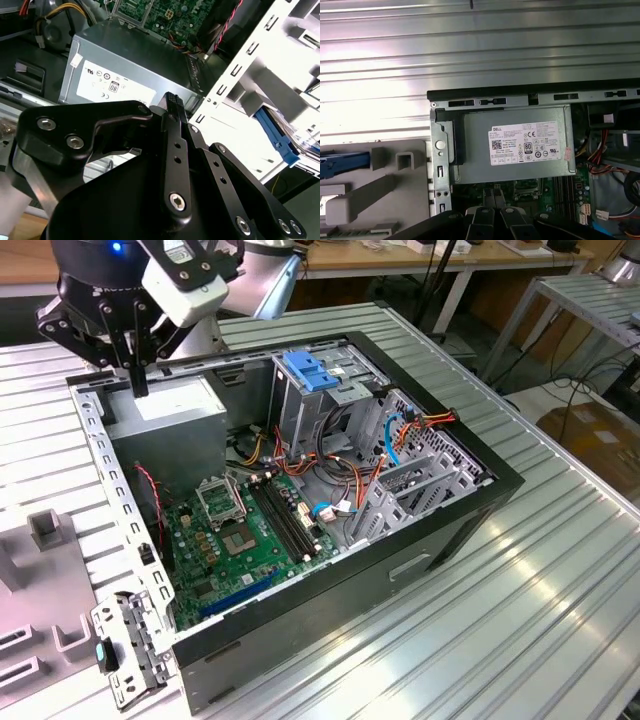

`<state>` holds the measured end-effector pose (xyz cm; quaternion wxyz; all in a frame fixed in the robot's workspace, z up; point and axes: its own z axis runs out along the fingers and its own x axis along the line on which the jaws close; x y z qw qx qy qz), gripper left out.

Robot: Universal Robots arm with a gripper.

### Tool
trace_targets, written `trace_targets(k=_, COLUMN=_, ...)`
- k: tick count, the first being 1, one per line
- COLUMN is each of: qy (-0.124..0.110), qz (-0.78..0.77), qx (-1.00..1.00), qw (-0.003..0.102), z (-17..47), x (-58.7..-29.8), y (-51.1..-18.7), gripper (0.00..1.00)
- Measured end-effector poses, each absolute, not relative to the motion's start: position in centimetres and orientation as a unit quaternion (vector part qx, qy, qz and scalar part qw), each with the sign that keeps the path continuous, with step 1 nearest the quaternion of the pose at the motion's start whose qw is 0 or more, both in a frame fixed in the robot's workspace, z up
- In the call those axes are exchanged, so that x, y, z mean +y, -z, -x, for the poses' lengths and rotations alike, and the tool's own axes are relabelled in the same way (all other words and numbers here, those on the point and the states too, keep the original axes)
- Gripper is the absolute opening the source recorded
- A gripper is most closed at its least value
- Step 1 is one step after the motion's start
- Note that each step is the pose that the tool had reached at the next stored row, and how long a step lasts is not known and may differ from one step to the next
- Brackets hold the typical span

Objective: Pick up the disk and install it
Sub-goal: 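Reach for the disk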

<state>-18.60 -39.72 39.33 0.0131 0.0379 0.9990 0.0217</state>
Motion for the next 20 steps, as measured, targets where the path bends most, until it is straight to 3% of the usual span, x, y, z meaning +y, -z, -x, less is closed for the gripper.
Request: trace_targets(k=20, qy=-0.022, qz=-0.038, qx=0.999, qw=0.013, z=21.2, x=-39.3, y=-39.3, gripper=0.11)
